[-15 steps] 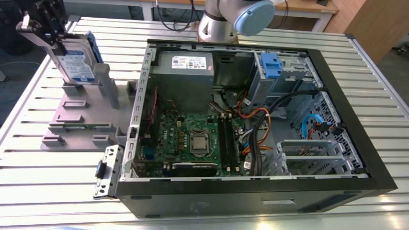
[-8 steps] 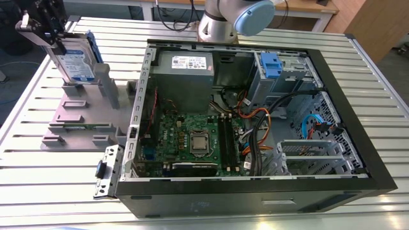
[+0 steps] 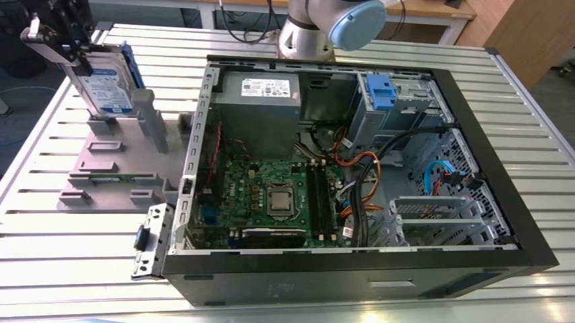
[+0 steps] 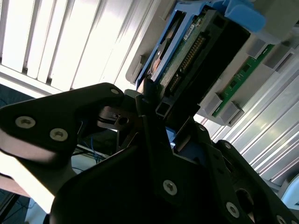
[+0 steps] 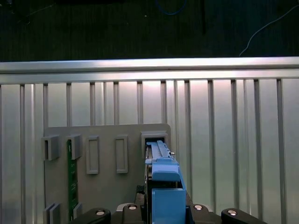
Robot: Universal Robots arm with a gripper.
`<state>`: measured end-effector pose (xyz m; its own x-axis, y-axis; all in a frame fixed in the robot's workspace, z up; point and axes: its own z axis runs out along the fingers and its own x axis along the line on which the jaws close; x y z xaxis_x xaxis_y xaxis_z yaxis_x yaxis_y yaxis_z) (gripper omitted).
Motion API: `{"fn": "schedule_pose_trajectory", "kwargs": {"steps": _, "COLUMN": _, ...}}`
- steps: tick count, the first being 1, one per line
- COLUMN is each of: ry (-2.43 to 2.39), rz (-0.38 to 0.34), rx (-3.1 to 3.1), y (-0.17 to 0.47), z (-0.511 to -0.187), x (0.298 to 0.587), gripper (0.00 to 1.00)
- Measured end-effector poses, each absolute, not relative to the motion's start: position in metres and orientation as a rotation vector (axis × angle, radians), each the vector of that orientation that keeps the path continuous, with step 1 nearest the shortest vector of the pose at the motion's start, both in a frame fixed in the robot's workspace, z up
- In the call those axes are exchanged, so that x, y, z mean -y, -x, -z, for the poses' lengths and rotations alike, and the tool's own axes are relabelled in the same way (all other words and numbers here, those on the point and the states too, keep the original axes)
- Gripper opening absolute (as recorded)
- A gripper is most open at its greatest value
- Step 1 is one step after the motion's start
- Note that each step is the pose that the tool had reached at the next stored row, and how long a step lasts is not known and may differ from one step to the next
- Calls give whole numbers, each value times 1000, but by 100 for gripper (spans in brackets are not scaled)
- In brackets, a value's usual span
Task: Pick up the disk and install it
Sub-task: 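Pick up the disk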
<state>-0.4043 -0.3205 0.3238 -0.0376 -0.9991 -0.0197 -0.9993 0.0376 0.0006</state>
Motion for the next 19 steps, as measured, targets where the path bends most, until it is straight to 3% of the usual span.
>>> {"fn": "schedule_pose_trajectory", "kwargs": {"steps": 19, "ry": 2170, "rz": -22, "rx": -2253, "y": 404, "z": -329, "x": 321, "gripper": 36}}
